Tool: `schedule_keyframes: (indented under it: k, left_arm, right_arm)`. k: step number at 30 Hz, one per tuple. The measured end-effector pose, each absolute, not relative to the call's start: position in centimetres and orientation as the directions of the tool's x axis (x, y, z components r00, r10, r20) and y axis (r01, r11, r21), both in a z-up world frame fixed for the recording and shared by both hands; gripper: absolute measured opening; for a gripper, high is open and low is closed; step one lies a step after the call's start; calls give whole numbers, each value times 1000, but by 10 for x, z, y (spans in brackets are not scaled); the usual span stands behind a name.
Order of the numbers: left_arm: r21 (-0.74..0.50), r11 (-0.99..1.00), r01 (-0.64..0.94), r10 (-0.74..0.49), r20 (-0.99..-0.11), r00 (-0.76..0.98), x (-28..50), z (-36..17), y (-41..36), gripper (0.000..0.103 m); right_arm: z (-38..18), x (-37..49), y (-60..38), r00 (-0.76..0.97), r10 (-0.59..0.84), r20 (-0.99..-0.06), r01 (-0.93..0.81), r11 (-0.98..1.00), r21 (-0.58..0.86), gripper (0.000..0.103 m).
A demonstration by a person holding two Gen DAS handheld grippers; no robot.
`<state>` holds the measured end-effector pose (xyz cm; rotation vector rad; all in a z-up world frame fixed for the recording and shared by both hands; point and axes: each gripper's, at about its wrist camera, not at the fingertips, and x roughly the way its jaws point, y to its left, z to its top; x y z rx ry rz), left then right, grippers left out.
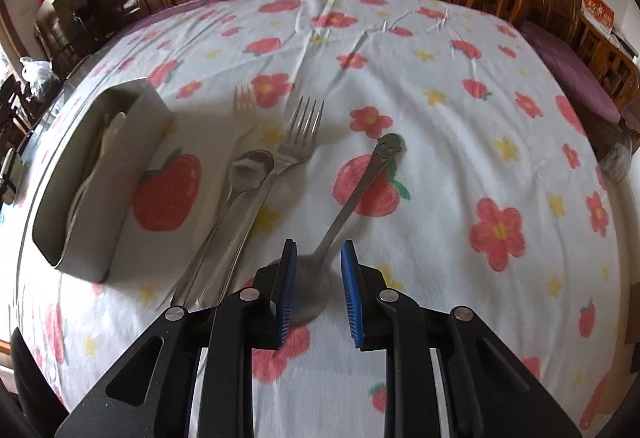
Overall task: Organize utensils
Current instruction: 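Grasp the steel spoon with the smiley-face handle using the right tool, then grasp a steel spoon with the left tool while the right tool holds its spoon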
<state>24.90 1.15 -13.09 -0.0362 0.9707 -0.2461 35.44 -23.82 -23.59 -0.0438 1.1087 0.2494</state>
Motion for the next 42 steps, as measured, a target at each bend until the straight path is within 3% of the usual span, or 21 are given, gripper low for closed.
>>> schedule_keyframes:
  k: [17, 20, 24, 42]
  left_arm:
    - [-118, 961, 249, -235, -823, 518, 246, -134, -25, 65]
    - [-111, 960, 256, -233, -825, 515, 250, -135, -32, 65]
    - [-101, 958, 269, -231, -827, 512, 256, -136, -45, 65]
    - [-49, 949, 312, -193, -870, 453, 300, -174, -112, 65]
  right_arm:
    - [-254, 379, -235, 368, 93, -925, -213, 977, 14, 22]
    - [-254, 378, -243, 355, 95, -930, -204, 979, 22, 13]
    - [-254, 377, -256, 339, 118, -933, -202, 978, 50, 10]
    - [-241, 354, -289, 391, 165, -905, -234, 969, 76, 7]
